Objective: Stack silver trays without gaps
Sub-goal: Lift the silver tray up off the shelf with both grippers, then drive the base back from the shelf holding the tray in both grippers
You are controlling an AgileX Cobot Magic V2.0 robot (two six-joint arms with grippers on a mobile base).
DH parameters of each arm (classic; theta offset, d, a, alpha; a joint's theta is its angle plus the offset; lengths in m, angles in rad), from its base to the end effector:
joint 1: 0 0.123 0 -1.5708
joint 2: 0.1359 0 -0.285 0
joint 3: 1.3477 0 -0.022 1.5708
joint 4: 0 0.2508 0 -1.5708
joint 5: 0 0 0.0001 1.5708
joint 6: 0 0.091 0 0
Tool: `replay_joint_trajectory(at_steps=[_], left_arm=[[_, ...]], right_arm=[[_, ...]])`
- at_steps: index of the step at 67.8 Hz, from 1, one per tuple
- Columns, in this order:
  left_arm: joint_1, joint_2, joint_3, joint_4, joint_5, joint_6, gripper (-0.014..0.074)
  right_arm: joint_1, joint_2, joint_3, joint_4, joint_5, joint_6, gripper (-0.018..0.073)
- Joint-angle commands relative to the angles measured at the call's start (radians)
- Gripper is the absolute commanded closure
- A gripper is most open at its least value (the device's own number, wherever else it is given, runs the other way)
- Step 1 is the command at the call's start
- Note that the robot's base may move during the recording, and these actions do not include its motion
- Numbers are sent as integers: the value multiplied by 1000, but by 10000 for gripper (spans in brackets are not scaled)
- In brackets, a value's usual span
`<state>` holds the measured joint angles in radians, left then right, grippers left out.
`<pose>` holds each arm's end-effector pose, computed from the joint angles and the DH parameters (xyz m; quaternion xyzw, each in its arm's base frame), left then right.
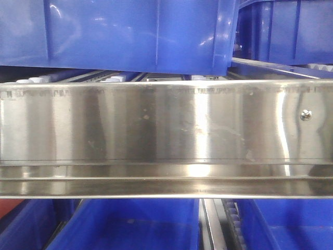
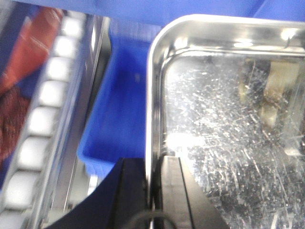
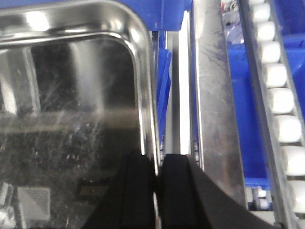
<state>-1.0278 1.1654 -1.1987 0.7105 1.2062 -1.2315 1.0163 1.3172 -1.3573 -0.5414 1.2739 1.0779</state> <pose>0.1562 -0.1514 0.3896 -0.0504 0.9097 -0.0562 0.4083 0.1689 0.1875 0.3891 0.0064 0.9422 0.0424 0.3322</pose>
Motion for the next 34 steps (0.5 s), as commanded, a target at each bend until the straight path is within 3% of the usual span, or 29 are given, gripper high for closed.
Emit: replay_joint_trajectory(at_steps=[1, 34], left_arm=[[-76, -15, 8, 68, -20, -65, 613], [-99, -17, 8, 152, -28, -71, 613]], right_arm=[[48, -14, -3, -49, -53, 27, 582], [63, -14, -3, -79, -98, 29, 582]])
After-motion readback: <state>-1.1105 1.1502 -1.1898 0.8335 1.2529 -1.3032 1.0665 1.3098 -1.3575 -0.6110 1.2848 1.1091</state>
